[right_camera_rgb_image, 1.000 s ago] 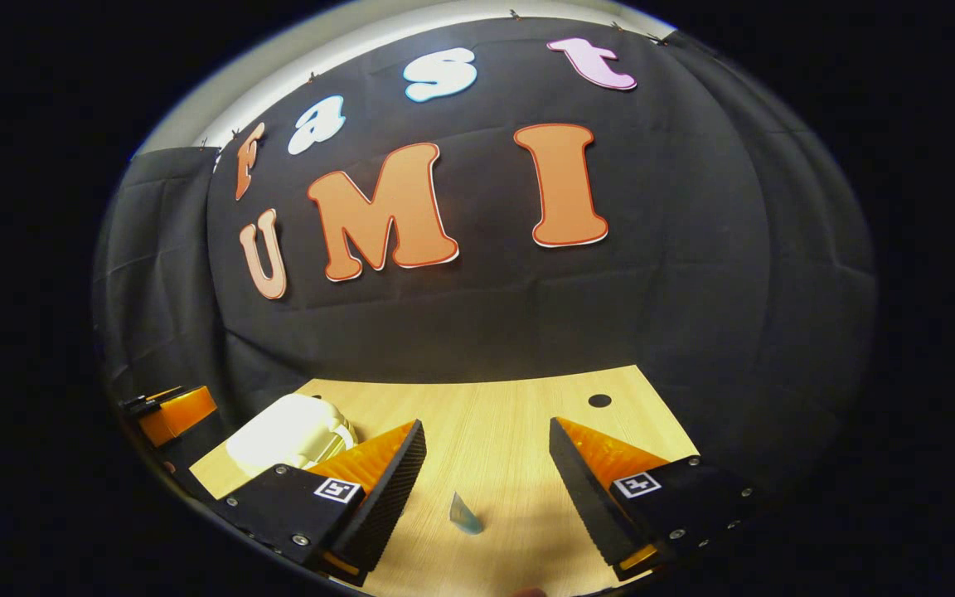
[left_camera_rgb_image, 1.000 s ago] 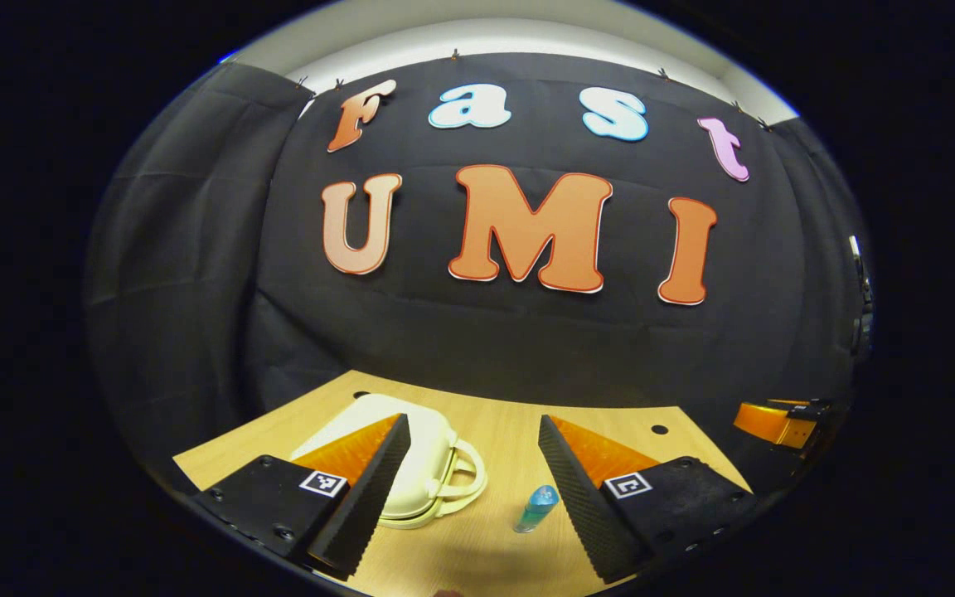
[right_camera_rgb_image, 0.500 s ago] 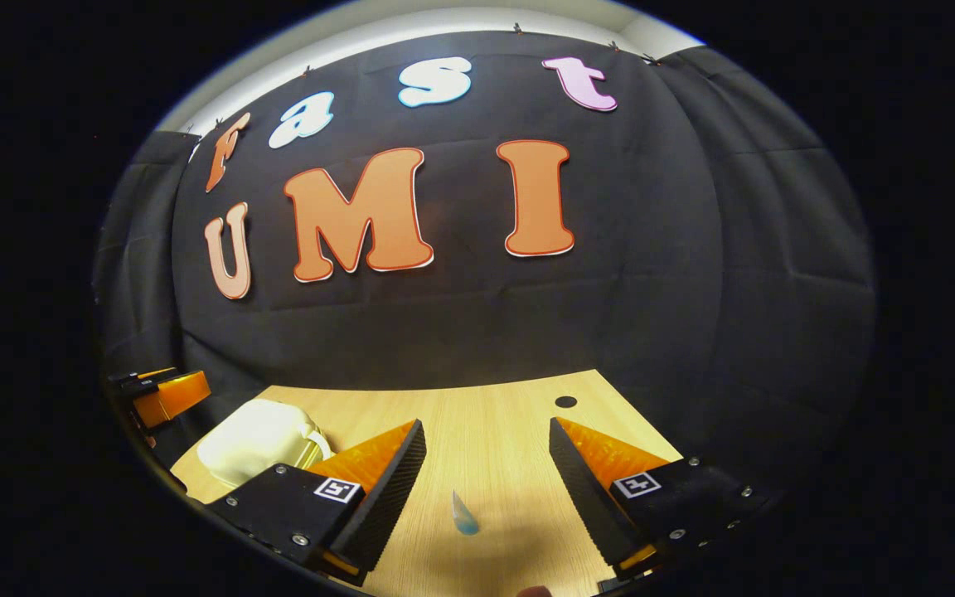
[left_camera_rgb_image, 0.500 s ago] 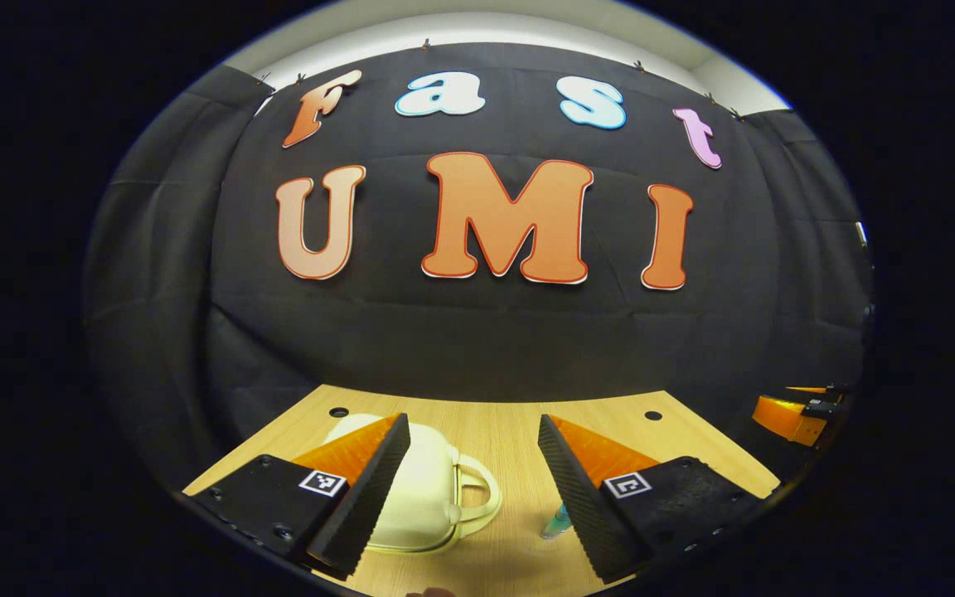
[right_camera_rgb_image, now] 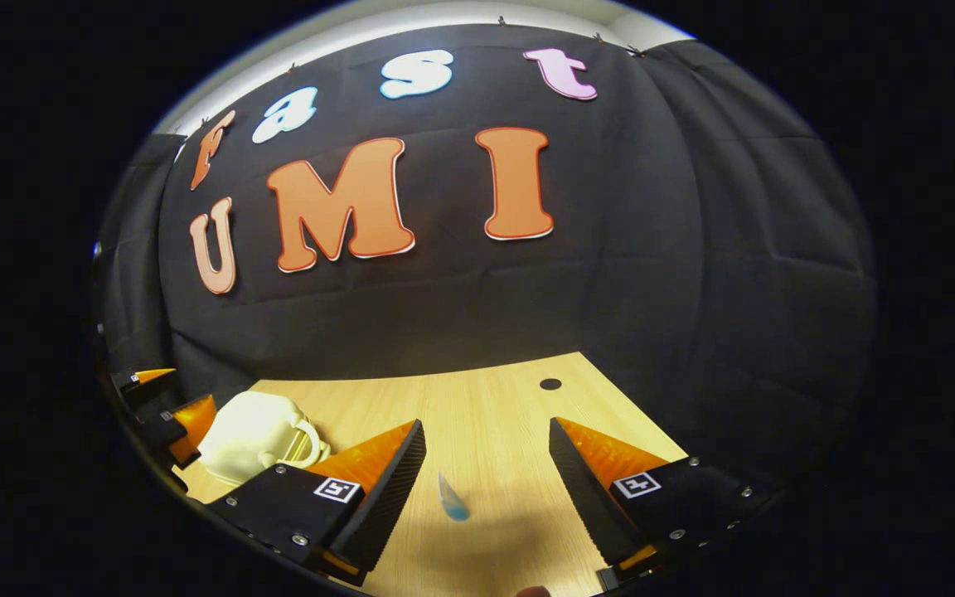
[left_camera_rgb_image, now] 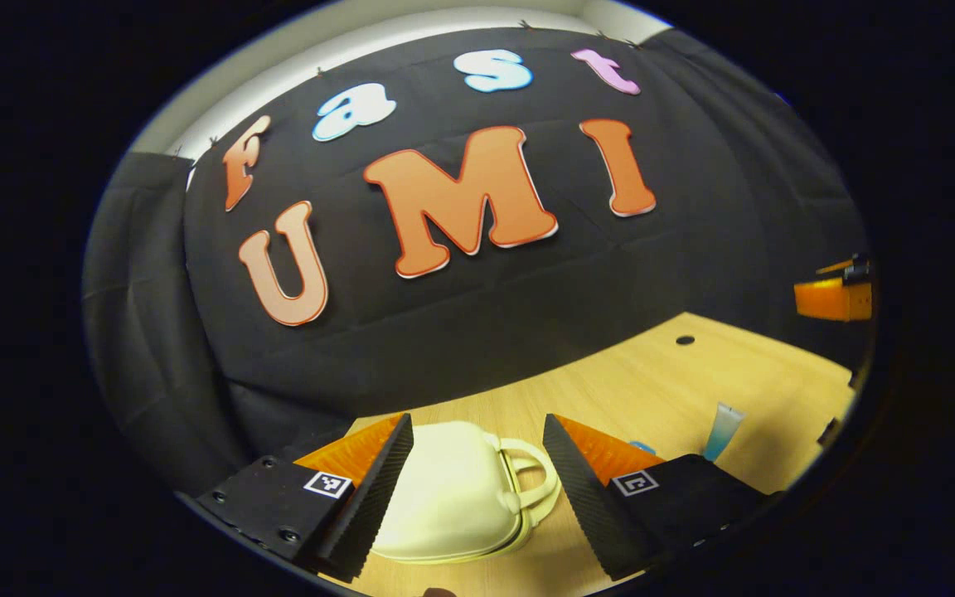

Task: First open the suitcase, pack the skin care products into it, and then close the suitcase.

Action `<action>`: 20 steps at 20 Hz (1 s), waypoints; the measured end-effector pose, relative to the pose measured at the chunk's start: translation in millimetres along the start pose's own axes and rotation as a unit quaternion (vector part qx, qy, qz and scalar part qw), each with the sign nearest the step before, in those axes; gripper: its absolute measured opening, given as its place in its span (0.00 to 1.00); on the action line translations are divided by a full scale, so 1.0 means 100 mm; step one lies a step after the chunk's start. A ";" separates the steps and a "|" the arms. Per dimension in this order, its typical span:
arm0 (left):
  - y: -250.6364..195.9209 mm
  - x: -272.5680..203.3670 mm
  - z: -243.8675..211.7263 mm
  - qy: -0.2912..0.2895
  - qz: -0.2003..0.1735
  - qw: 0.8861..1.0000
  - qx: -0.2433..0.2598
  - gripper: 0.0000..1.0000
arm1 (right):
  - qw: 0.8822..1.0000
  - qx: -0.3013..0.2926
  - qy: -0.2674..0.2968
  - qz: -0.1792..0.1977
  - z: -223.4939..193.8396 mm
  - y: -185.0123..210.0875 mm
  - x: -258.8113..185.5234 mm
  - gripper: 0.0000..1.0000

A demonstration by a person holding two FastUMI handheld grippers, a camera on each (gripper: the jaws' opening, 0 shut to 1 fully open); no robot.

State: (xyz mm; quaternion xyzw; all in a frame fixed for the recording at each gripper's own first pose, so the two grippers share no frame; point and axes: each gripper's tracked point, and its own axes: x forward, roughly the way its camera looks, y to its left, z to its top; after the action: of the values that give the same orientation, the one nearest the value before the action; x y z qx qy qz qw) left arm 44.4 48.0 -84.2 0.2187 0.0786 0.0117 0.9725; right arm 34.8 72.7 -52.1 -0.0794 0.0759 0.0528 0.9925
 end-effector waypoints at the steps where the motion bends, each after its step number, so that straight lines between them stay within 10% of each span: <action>1: -0.06 0.04 -0.08 0.011 -0.003 1.000 0.024 0.98 | 1.000 0.003 0.005 -0.005 -0.04 -0.05 0.00 0.95; 10: -0.42 0.36 -0.88 0.091 -0.038 0.977 0.190 0.98 | 0.998 0.018 0.026 -0.056 -0.18 -0.47 -0.04 0.95; 20: -0.72 0.80 -1.34 0.123 -0.062 0.922 0.362 0.98 | 0.992 0.044 0.055 -0.106 -0.41 -0.83 -0.09 0.95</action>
State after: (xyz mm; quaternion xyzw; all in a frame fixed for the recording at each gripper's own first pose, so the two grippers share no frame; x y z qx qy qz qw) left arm 101.1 44.6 -246.3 0.5473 0.2098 -0.0508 0.8086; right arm 30.2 -16.2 -78.0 -0.0463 0.1233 -0.0607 0.9894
